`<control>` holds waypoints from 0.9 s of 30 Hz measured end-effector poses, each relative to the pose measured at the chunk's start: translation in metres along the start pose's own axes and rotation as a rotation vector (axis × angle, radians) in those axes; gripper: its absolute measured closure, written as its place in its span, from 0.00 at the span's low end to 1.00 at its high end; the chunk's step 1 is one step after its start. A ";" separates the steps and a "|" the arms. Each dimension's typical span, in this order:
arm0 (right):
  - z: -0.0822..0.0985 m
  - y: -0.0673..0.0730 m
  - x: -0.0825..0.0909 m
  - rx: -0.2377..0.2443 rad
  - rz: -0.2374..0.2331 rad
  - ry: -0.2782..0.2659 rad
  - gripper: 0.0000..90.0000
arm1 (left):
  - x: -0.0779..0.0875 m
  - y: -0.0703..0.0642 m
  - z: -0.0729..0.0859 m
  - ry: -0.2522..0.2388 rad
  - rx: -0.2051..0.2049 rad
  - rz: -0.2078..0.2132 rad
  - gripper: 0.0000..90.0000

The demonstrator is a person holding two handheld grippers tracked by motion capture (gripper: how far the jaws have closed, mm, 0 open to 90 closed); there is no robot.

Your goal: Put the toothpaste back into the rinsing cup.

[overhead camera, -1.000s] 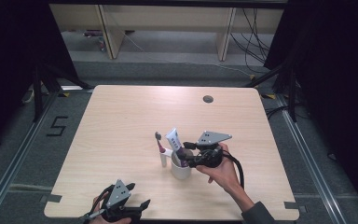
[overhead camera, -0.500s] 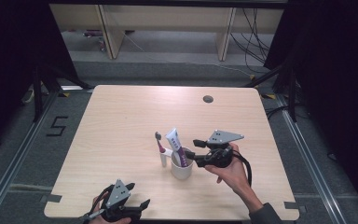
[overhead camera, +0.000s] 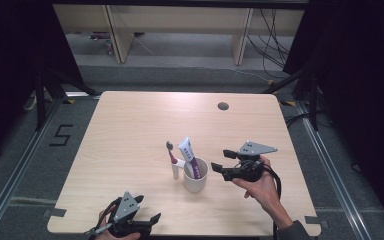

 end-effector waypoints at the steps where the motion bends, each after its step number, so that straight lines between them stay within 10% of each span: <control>1: 0.001 0.000 0.002 -0.025 0.005 0.007 0.33 | 0.000 0.000 0.000 -0.004 0.004 0.002 0.21; 27: 0.026 -0.024 0.038 -0.093 0.066 0.000 0.27 | 0.001 0.001 0.000 0.015 -0.001 -0.005 0.19</control>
Point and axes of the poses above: each handheld gripper's, and its own axes: x roughly backward along the jaws, z roughly out of its underside, y roughly to its left, the point moved 1 cm from there along -x, roughly forward along the jaws, and after that the axes turned 15 degrees about -x, right-handed, at the moved point
